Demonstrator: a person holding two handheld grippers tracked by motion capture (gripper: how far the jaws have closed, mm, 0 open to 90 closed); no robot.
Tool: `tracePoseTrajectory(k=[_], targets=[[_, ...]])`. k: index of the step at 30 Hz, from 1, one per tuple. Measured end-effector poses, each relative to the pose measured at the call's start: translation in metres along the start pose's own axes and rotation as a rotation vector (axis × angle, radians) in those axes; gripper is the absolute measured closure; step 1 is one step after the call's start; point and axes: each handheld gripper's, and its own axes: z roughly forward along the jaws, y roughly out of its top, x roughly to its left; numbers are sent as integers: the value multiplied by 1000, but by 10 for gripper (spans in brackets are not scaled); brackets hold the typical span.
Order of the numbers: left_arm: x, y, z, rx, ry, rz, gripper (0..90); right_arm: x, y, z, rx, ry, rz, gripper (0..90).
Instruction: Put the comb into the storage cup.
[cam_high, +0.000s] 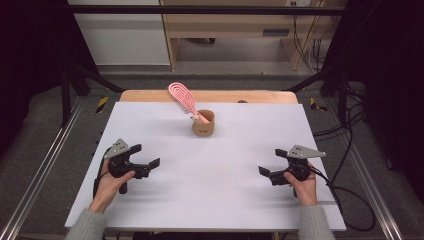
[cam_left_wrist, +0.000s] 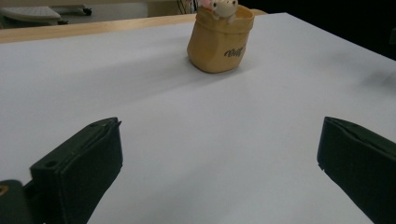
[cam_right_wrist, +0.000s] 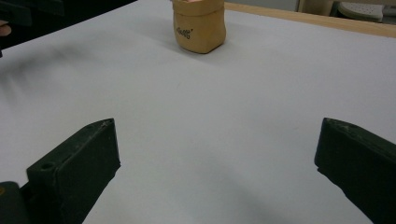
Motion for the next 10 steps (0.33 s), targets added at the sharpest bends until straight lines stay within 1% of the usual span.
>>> tracePoseTrajectory(k=[3,6,10], targets=[[2,-4,-2,-2,7,0,1,0,0,0,1,-1,0,4],[4,-8,-4,8,10,8,1,0,0,0,1,2,1,4],[6,-14,-8,11,20,-4,2,0,0,0,2,1,1,4]])
